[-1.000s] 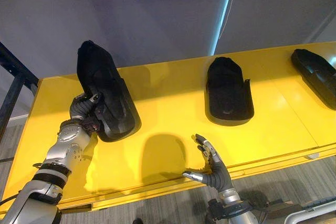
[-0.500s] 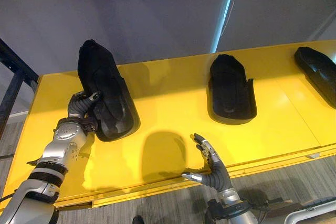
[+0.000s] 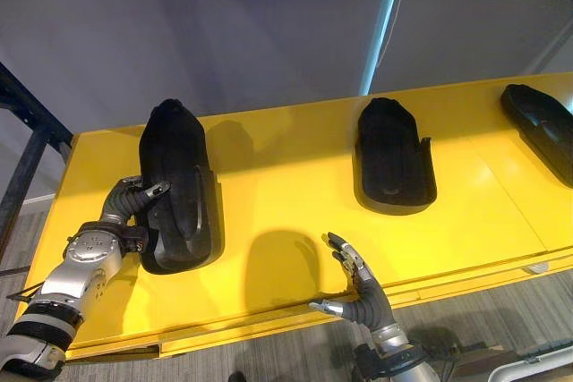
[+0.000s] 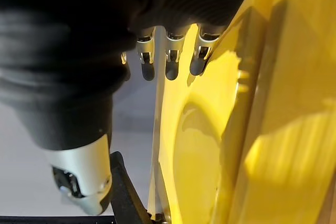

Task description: Walk over and take plastic housings, then place them on the shelf

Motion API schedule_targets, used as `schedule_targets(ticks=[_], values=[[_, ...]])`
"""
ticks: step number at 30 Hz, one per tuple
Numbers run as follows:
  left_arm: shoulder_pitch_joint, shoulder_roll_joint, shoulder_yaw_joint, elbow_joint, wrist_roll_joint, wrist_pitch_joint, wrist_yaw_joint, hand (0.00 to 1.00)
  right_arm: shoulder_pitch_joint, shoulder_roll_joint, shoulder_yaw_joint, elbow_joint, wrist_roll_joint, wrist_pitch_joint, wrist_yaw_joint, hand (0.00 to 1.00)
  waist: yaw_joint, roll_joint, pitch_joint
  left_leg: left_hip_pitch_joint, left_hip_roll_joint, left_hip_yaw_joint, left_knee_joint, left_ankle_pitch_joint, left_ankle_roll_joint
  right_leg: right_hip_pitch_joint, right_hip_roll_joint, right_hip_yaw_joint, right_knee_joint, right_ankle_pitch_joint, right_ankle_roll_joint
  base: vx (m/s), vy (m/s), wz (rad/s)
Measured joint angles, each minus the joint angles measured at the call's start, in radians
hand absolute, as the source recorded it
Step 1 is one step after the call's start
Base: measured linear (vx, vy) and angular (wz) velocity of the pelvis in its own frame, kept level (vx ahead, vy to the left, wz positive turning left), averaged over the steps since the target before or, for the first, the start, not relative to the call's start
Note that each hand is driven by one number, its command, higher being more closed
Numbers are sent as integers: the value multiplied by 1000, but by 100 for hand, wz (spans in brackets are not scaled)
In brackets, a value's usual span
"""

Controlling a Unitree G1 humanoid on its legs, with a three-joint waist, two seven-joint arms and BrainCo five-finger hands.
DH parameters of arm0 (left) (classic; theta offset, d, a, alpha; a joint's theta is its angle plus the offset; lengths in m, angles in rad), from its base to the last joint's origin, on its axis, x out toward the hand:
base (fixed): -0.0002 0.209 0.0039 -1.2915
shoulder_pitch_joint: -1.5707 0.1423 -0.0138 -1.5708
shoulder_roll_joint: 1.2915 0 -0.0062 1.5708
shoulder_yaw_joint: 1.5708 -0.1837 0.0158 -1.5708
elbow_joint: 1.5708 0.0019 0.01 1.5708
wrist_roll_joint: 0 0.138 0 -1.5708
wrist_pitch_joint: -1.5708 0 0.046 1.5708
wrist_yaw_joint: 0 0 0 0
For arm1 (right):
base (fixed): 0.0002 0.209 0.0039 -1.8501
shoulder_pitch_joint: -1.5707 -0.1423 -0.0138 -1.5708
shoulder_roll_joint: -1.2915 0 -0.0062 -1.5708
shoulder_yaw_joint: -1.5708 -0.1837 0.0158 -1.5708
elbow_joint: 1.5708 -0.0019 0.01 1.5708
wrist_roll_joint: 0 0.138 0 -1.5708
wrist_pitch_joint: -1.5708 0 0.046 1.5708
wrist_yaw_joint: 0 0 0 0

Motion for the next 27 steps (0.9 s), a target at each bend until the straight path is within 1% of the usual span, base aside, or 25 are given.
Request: schedule_targets(ticks=[1, 2, 5, 8, 13, 17, 19, 21, 23, 24, 25, 26, 27], values=[[8, 0, 3, -7, 0, 0, 9, 100, 0, -1, 0, 0, 0, 0, 0, 0, 0, 1, 0, 1, 0, 0, -3, 0, 0, 0, 0, 0, 0, 0, 0, 0, 0, 0], [10, -2, 5, -10, 0, 0, 15, 0, 0, -1, 0, 0, 0, 0, 0, 0, 1, 1, 0, 2, 0, 0, -5, 0, 0, 0, 0, -1, 0, 0, 0, 0, 0, 0], [24, -31, 38, -15, -1, -2, 38, 0, 0, -1, 0, 0, 0, 0, -1, 0, 1, 1, 0, 3, -1, 0, -6, 0, 0, 0, 0, 0, 0, 0, 1, 0, 0, 0], [33, -45, 52, -22, -1, -3, 55, 0, 1, -1, 0, 0, 0, 0, -1, 0, 1, 2, -1, 3, -1, 0, -6, 0, 0, 0, 0, 1, 0, 0, 1, 0, 0, 0], [32, -79, 73, -22, -1, -6, 68, 0, 1, 0, 0, 3, 0, 1, -1, 0, 0, 4, -2, 6, -1, -1, -6, -1, -1, 4, 0, 0, 0, 0, 1, 0, 0, 0], [29, -114, 73, -17, -2, -3, 94, 0, 1, 2, -2, 13, 0, 1, -2, 0, 0, 14, -12, 7, -1, -3, -6, -1, -1, 8, -1, -3, -1, 0, 1, 0, 0, 0], [13, -146, 73, -4, -3, 2, 109, 0, 2, 2, -6, 18, 0, 2, -2, 0, 1, 20, -17, 9, -1, -5, -6, -1, -1, 12, -1, -6, -1, 1, 1, -8, 6, 3], [-26, -183, 74, 11, -3, 6, 128, 0, 1, 4, -7, 21, 0, 8, -3, 0, 0, 22, -21, 11, -1, -12, -6, 1, -3, 19, -1, -16, -1, 1, 1, -21, 9, 9], [-51, -207, 85, 4, -3, 7, 134, 0, 2, 7, -8, 24, -1, 12, -3, 0, -1, 22, -22, 11, -1, -22, -6, 2, -5, 24, -1, -19, -1, 1, 1, -18, 8, 9], [-54, -228, 119, -27, -1, 11, 145, 0, 2, 13, -8, 29, -1, 12, -3, 0, -2, 22, -24, 15, -2, -23, -6, 2, -5, 27, -1, -23, -1, 1, 1, -21, 13, 6], [-52, -260, 176, -105, 0, 11, 165, 0, 6, 27, -12, 36, -2, 13, -4, 0, -1, 25, -30, 16, -2, -26, -7, 3, -5, 30, -1, -25, -1, 1, 1, 0, 0, 0], [-47, -275, 207, -153, 9, 10, 178, 0, 7, 32, -14, 40, -3, 13, -4, 0, 0, 26, -33, 18, -2, -26, -8, 3, -5, 31, -1, -25, -1, 1, 1, 0, 0, 0], [-35, -300, 254, -238, 27, 4, 195, 0, 7, 40, -16, 49, -4, 13, -4, 0, 1, 26, -35, 25, -2, -26, -10, 3, -5, 37, -1, -25, -2, 0, 1, 0, 0, 0]])
